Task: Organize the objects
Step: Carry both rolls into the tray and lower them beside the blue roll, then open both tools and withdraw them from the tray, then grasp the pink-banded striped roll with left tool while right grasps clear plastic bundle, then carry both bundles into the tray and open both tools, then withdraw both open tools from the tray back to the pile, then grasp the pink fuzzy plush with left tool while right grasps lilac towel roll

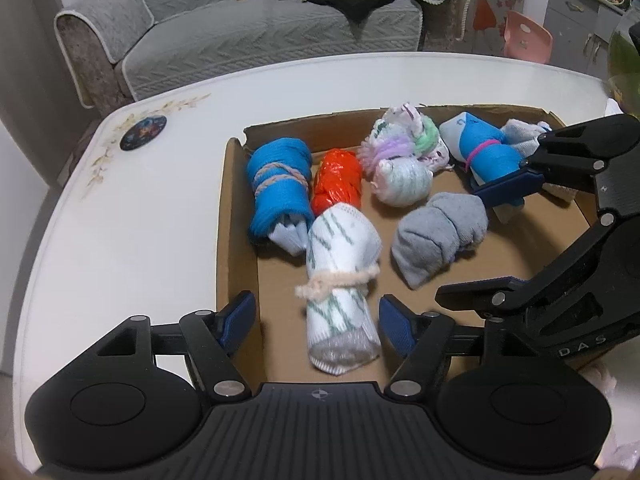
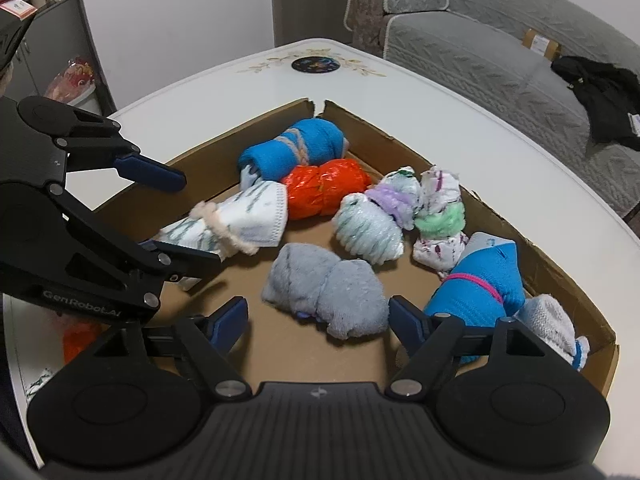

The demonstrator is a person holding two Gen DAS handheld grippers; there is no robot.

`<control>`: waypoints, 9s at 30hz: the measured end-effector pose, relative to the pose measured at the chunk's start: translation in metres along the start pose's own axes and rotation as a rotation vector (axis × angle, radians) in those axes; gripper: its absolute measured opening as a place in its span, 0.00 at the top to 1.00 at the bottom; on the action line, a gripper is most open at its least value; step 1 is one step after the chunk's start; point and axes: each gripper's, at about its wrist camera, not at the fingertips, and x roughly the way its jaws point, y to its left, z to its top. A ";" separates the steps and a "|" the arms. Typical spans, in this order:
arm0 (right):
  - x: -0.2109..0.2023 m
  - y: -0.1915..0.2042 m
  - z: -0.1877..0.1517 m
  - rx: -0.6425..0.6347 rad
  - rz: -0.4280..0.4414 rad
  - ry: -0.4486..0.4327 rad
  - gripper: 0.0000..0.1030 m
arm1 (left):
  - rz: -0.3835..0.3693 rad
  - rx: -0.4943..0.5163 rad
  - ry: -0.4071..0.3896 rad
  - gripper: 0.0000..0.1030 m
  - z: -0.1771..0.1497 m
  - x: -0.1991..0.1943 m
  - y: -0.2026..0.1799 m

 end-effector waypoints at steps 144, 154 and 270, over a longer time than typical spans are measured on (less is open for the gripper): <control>-0.040 0.008 -0.032 0.035 0.090 -0.145 0.64 | -0.142 0.187 0.056 0.65 -0.009 -0.011 -0.009; -0.007 0.024 -0.025 0.011 0.094 -0.077 0.64 | -0.159 0.175 0.099 0.63 -0.016 0.004 -0.002; -0.092 0.098 -0.179 0.207 -0.222 -0.302 0.45 | 0.040 -0.025 -0.259 0.57 -0.152 -0.067 0.012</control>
